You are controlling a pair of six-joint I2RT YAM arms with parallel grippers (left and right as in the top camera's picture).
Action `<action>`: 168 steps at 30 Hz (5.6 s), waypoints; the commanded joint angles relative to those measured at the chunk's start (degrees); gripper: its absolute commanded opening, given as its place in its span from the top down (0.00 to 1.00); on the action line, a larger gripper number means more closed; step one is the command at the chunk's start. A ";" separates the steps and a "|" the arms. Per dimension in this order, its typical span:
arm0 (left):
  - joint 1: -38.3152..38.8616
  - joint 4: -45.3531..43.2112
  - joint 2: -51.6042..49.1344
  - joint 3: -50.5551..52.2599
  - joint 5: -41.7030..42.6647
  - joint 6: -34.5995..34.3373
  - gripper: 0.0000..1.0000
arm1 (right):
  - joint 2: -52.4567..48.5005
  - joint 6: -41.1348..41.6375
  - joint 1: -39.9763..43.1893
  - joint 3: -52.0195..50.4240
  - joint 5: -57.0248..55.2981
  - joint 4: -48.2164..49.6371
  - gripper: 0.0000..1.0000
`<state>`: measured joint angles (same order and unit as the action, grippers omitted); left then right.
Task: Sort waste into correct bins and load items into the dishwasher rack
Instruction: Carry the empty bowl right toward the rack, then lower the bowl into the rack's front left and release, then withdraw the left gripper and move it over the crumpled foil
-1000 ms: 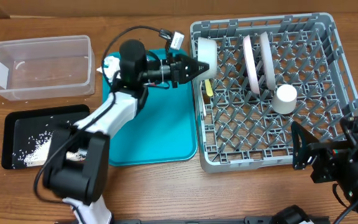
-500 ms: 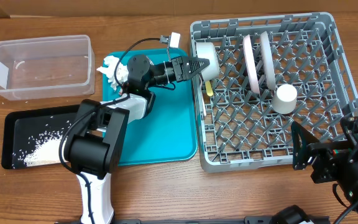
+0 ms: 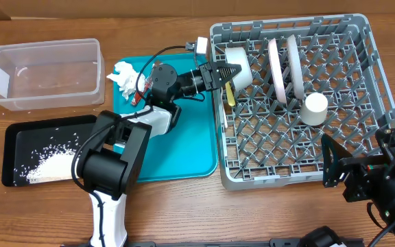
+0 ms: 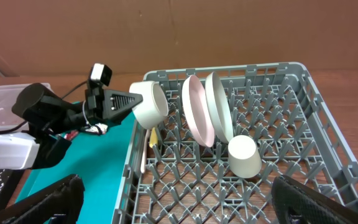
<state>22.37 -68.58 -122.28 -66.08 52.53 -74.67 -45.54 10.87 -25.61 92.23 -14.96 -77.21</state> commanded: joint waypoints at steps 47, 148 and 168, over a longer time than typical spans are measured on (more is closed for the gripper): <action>2.14 8.79 -0.31 -0.74 2.64 11.78 0.95 | 0.22 -0.02 -0.26 0.02 0.02 0.33 0.00; -7.28 19.87 3.82 -6.82 17.64 17.09 0.96 | 0.22 -0.02 -0.26 0.02 0.02 0.33 0.00; -13.44 73.70 34.56 -9.94 -14.69 44.22 0.95 | 0.22 -0.02 -0.26 0.02 0.00 0.33 0.00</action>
<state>9.45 -3.07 -95.66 -73.21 54.46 -42.00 -45.54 10.85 -25.61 92.23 -15.00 -77.17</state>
